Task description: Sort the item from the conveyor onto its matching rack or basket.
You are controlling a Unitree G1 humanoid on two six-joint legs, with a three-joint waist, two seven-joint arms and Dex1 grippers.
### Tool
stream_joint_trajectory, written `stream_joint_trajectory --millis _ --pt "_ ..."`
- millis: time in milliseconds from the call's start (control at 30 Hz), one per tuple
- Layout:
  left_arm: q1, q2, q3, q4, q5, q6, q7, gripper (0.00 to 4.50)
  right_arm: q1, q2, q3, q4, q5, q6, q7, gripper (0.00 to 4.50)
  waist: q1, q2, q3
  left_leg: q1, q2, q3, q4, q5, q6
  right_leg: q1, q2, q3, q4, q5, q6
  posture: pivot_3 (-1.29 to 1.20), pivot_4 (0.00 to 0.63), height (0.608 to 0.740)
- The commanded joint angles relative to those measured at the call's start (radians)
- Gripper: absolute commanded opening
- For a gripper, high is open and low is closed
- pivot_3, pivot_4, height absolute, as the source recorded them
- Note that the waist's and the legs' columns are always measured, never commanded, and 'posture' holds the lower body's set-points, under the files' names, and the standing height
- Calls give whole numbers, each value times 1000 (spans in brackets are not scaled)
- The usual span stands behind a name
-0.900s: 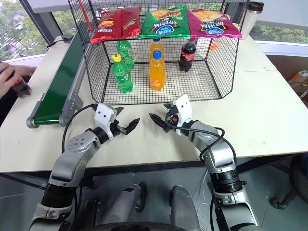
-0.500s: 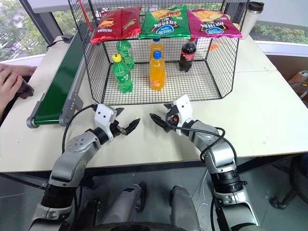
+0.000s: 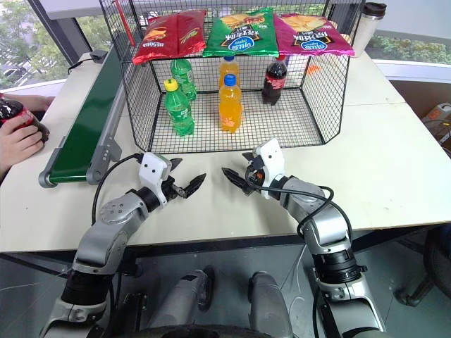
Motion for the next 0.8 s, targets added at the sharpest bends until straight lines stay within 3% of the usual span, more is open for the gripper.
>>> stream_joint_trajectory --millis 33,800 --pt "3 0 -8 -23 6 -25 2 4500 0 -6 -16 -48 14 -7 8 3981 0 0 0 0 0 0 0 0 0 0 0 0 0 0 0 0 150 738" --pt "-23 -6 4 -12 16 -42 9 4500 -44 -49 -5 -37 15 -4 67 3981 0 0 0 0 0 0 0 0 0 0 0 0 0 0 0 0 150 738"
